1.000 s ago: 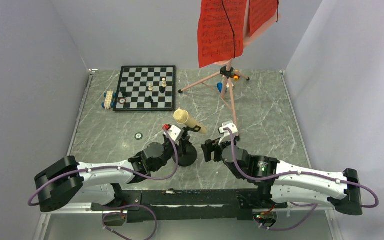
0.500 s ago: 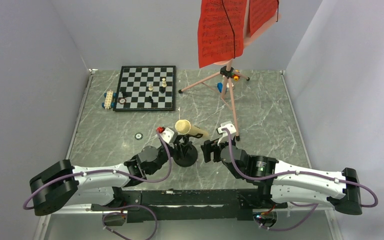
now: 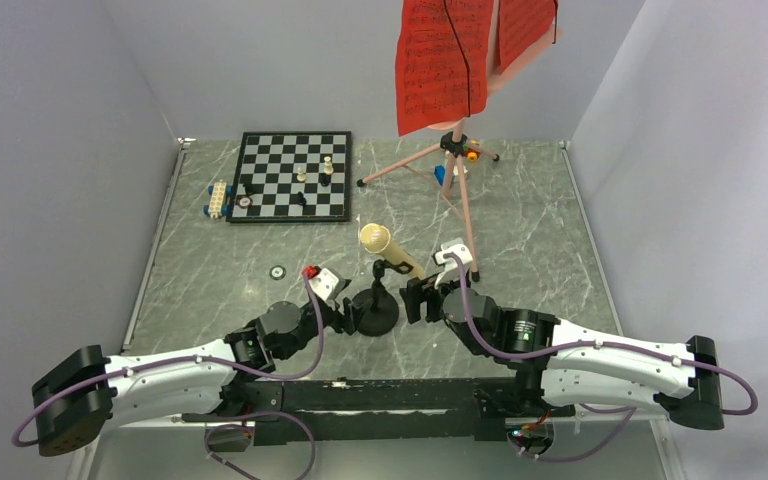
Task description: Pack up the instrument practice props
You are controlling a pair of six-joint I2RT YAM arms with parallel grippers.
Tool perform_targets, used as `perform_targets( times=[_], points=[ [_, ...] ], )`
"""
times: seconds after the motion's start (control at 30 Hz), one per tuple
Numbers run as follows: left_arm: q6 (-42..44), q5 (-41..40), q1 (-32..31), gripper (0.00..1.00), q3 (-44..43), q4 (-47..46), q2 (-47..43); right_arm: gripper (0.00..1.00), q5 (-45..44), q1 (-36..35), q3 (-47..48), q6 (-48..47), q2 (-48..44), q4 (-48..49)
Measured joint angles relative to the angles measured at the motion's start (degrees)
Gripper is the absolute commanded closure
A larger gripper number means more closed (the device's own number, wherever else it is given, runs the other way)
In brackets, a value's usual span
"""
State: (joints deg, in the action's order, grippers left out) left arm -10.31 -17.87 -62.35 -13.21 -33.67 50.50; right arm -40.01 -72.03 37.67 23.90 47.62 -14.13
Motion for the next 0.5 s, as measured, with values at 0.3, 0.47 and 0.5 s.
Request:
perform_targets(
  times=[0.3, 0.47, 0.5],
  points=[
    [2.62, 0.24, 0.00, 0.21, -0.72, 1.77, -2.45, 0.22, 0.00, 0.00, 1.51, -0.74, -1.84, -2.08],
    [5.27, 1.90, 0.52, 0.20, -4.63, 0.02, -2.86, 0.22, -0.22, 0.00, 1.99, -0.92, -4.09, -3.43],
    [5.49, 2.64, 1.01, 0.21, -5.46, -0.70, -2.56, 0.22, -0.22, 0.00, 1.99, -0.92, -4.22, -3.54]
  ],
)
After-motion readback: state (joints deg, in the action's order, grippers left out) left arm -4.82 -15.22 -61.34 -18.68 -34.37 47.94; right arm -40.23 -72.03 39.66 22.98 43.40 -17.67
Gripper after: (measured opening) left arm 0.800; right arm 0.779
